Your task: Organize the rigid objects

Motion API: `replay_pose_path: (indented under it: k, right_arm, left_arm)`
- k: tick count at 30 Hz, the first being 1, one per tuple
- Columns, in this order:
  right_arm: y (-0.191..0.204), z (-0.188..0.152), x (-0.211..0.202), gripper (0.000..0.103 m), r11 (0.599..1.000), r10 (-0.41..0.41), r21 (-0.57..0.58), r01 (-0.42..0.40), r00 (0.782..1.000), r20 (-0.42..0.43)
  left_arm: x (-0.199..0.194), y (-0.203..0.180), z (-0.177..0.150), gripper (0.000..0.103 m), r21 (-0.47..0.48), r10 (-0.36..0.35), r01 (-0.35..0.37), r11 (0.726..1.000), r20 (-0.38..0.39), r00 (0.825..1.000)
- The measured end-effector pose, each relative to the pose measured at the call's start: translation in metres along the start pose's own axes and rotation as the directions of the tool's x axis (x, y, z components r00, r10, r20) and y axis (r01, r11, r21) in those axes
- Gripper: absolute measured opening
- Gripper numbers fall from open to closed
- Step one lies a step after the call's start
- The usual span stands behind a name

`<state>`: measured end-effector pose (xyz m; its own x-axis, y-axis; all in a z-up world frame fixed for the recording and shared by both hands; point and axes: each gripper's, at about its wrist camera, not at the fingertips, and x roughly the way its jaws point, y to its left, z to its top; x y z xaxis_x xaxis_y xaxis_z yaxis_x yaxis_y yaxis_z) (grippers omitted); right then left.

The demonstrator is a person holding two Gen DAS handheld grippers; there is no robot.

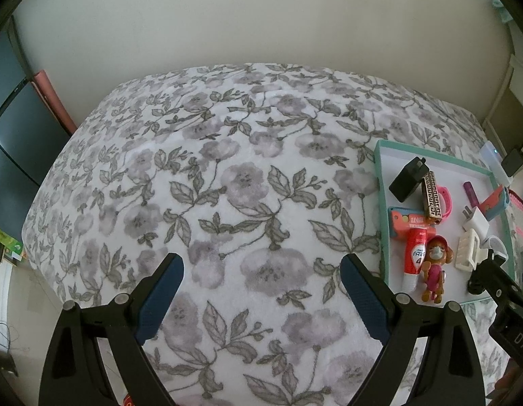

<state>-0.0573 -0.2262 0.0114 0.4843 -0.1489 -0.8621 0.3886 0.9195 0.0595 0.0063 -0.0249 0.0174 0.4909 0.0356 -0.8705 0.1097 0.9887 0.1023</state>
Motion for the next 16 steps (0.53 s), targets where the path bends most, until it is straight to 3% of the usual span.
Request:
replay_pose_path:
  k: [16]
  right_arm:
    - [-0.0015, -0.002, 0.0026, 0.103, 1.0, 0.001, -0.014, -0.001, 1.0, -0.01]
  left_arm:
    - [-0.0043, 0.0007, 0.0023, 0.094, -0.027, -0.024, 0.024, 0.999, 0.017, 1.0]
